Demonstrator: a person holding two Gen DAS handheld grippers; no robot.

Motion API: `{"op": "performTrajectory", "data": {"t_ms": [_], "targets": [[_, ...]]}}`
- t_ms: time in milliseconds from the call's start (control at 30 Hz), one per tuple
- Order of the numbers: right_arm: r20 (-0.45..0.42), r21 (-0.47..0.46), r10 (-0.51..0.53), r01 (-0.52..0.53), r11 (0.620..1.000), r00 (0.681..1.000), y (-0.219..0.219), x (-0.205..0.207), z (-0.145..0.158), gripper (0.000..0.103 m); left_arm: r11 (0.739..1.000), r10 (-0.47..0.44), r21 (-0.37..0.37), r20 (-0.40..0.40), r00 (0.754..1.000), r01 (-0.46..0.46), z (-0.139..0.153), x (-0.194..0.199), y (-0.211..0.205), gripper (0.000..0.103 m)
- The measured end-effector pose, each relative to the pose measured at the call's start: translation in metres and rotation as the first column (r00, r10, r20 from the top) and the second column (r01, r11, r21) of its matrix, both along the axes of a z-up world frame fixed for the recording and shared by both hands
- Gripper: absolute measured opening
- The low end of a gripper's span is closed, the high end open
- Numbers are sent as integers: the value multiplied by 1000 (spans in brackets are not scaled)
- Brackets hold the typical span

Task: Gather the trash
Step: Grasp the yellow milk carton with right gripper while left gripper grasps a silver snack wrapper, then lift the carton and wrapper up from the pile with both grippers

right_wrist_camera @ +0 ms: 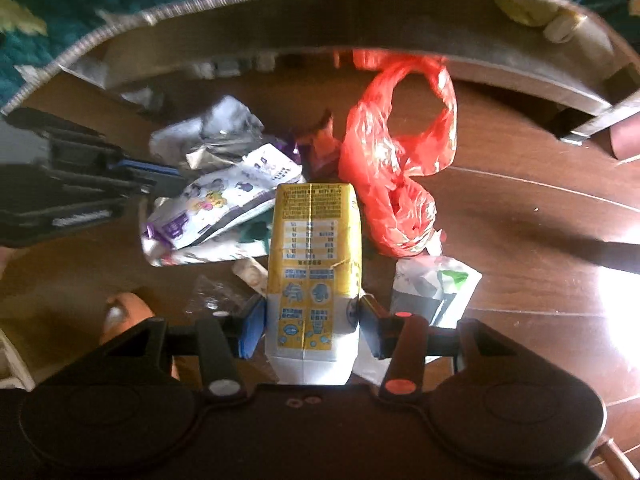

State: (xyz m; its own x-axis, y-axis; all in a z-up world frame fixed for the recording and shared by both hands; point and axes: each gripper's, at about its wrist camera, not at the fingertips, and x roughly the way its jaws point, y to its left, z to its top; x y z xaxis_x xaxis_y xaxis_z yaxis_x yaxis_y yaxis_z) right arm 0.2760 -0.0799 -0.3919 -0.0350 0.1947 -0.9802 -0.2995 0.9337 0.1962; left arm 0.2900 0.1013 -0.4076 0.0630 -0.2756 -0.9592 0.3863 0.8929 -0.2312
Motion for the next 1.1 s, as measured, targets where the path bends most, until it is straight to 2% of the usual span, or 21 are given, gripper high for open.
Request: {"op": "performTrajectory", "data": {"t_ms": [133,200,233,267,300,333,367,533,667,733,900,967,1100], "targets": [[6,46,-77,76,996,997,-12,-6,41,50,999,36,-24,-11,999,-37,4,4,-2,3],[8,57,-103,103,993,995,-17,-10,56,50,999,37,-22,-23,999,-38,1,7,-6,7],[8,64,-114,113,992,993,-19,-12,62,50,999,33,-17,-25,999,-33,-1,9,-10,15],[6,68,-120,119,991,993,-21,-13,63,50,999,29,-12,-24,999,-30,-2,9,-14,31],[0,73,-124,124,990,992,-21,-12,64,50,1000,28,-10,-23,999,-28,-4,9,-18,40],[-5,78,-125,125,989,992,-21,-9,61,50,1000,29,-10,-22,999,-29,-7,10,-22,59],[-2,82,-125,125,989,992,-21,-8,60,50,999,30,-13,-18,999,-30,-9,11,-26,64],[-18,72,-152,153,986,988,-23,-3,45,50,998,23,56,13,1000,-24,-33,15,-48,64],[-22,54,-159,160,986,987,-25,-3,38,50,994,-18,110,-2,1000,18,-61,17,-66,64],[-35,55,-173,174,983,984,-28,-4,35,50,988,-34,148,20,999,31,-69,17,-74,63],[-59,58,-173,176,983,983,-28,-5,29,50,980,-61,193,26,998,55,-87,20,-84,60],[-61,61,-171,175,983,983,-27,-4,28,50,975,-79,211,26,997,71,-93,19,-86,41],[-56,51,-174,177,983,983,-28,-3,28,50,974,-65,219,27,997,58,-94,19,-83,22]]}}
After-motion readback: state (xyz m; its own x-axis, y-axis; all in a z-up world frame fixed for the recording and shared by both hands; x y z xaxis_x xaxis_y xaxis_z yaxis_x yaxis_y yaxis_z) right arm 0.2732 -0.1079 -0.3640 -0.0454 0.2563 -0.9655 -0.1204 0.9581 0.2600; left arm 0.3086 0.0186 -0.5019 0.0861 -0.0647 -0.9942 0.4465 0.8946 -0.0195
